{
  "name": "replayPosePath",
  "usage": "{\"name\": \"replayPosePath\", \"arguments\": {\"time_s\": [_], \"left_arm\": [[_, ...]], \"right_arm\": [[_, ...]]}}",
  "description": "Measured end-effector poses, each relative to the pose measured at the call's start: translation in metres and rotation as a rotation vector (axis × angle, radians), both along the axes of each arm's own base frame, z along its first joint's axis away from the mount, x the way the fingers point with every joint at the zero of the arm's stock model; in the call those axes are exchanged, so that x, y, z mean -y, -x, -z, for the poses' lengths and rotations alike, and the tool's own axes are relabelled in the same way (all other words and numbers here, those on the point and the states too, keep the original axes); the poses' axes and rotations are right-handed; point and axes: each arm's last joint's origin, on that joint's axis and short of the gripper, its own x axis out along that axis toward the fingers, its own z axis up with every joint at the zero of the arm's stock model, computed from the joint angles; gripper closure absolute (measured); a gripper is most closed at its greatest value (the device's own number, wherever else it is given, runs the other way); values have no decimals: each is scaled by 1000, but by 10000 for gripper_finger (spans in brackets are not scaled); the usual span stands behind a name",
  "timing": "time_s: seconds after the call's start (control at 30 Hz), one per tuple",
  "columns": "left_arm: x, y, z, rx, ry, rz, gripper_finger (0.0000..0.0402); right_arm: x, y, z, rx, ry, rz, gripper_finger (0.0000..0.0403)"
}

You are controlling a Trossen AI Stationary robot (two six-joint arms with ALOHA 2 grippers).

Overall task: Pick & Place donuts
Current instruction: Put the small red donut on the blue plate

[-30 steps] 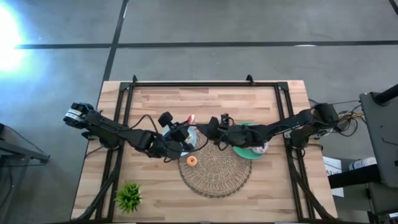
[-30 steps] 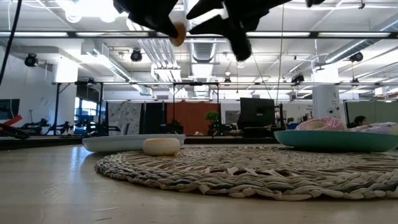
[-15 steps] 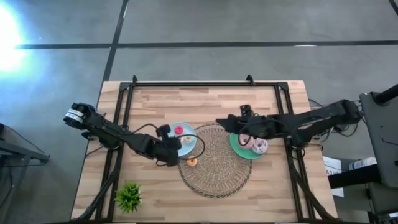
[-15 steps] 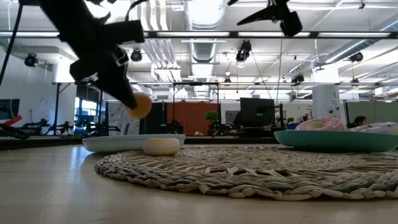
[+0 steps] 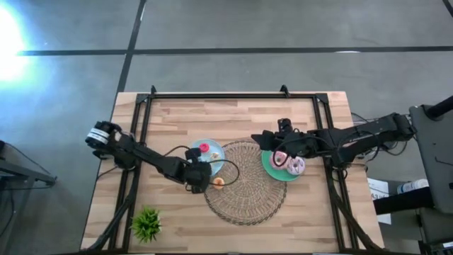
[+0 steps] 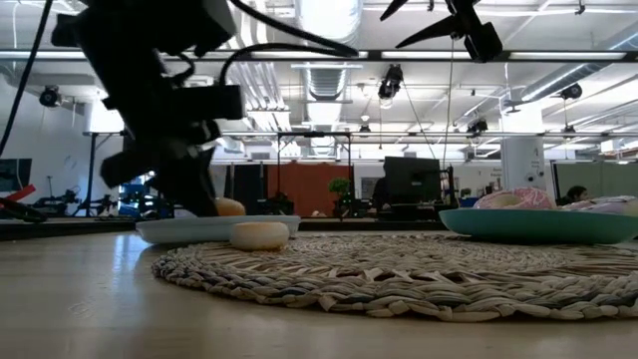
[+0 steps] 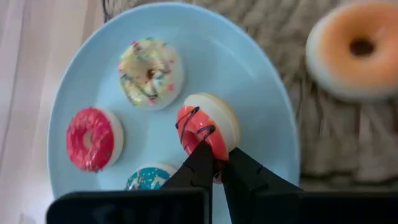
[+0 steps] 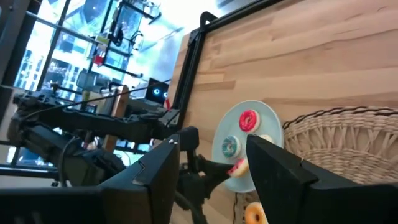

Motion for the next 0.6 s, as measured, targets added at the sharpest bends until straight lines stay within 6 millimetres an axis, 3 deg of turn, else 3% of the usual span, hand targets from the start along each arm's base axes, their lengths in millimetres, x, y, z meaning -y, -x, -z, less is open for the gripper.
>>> {"name": "replayPosePath", "arguments": {"time_s": [0.23, 0.6], "left_arm": [[6, -20, 4, -26, -25, 24, 394], [7, -21, -19, 14, 69, 36, 301]], "right_arm": [[-2, 0, 1, -4, -13, -23, 227], [-5, 1, 1, -10, -14, -46, 230]]}}
